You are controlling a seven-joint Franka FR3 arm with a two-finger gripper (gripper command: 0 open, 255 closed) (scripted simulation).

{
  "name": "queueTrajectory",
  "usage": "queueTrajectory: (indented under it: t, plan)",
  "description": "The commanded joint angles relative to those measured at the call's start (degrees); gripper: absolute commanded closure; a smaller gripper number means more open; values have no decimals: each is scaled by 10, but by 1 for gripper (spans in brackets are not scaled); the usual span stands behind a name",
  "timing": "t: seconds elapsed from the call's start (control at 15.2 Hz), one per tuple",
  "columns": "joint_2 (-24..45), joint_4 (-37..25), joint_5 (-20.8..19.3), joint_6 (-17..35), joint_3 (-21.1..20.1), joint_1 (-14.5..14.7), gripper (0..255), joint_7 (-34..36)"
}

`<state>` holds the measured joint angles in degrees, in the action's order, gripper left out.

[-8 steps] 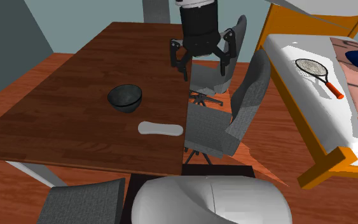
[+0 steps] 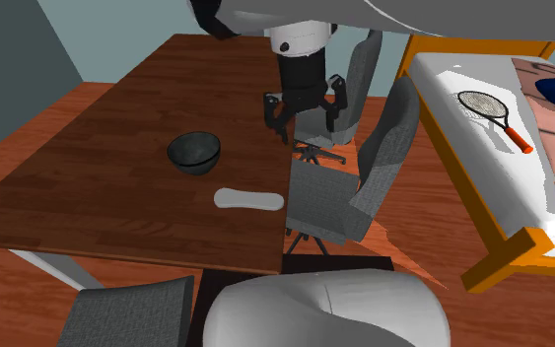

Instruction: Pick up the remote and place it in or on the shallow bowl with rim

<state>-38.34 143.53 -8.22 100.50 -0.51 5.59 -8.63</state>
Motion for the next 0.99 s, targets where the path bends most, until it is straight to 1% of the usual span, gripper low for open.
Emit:
queueTrajectory:
  t: [0.0,0.53,0.92]
  plan:
    - [21,19,-3,47,12,14,0,-43]
    - [147,57,-1,229,48,73,0,-206]
    - [259,62,23,355,62,120,0,-338]
